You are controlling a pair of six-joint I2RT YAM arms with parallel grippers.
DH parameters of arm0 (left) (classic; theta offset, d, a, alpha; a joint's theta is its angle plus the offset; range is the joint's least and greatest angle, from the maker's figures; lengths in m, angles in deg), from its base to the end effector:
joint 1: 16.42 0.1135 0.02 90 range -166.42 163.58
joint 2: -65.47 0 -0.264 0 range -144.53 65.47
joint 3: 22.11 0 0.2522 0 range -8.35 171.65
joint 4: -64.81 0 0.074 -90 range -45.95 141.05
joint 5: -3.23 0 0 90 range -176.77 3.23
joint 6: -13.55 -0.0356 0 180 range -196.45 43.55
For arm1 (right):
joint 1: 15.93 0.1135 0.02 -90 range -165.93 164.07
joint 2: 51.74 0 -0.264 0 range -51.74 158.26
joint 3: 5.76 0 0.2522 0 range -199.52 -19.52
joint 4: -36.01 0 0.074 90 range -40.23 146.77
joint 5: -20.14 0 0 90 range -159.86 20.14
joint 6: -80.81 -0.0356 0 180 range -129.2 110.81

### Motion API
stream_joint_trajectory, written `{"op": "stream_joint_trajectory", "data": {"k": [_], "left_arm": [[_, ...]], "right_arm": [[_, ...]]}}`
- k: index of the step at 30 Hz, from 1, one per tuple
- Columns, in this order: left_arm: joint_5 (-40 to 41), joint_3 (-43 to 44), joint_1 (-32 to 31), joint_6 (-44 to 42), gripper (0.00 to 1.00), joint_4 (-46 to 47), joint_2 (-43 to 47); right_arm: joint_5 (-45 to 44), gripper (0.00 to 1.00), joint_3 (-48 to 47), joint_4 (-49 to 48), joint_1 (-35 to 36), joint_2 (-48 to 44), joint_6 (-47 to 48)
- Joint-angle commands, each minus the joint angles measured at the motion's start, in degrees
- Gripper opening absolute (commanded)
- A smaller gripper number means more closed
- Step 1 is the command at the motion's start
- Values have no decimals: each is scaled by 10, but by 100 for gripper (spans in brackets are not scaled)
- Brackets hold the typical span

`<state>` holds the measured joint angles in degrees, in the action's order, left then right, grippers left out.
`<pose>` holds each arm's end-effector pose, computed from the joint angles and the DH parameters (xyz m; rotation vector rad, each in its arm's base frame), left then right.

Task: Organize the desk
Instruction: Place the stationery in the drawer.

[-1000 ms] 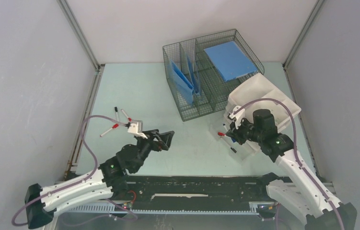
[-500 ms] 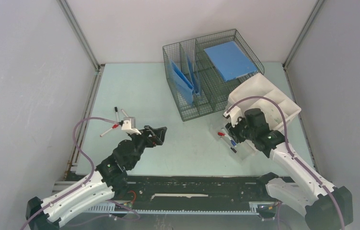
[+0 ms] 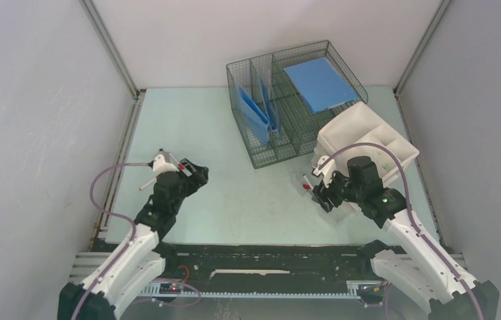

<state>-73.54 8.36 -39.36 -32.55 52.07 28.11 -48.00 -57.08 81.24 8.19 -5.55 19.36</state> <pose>0.1532 -0.0560 0.2069 -0.5084 1.8773 -0.5651 0.1500 0.0817 0.2576 -1.1693 1.9104 0.3904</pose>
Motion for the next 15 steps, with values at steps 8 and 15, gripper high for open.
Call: {"op": "stream_joint_trajectory", "data": {"k": [8, 15], "left_arm": [[66, 284, 142, 28, 46, -240, -325], [11, 387, 206, 13, 34, -257, -486]], "right_arm": [[26, 65, -23, 17, -4, -35, 27], [26, 67, -23, 18, -7, -56, 28]]}}
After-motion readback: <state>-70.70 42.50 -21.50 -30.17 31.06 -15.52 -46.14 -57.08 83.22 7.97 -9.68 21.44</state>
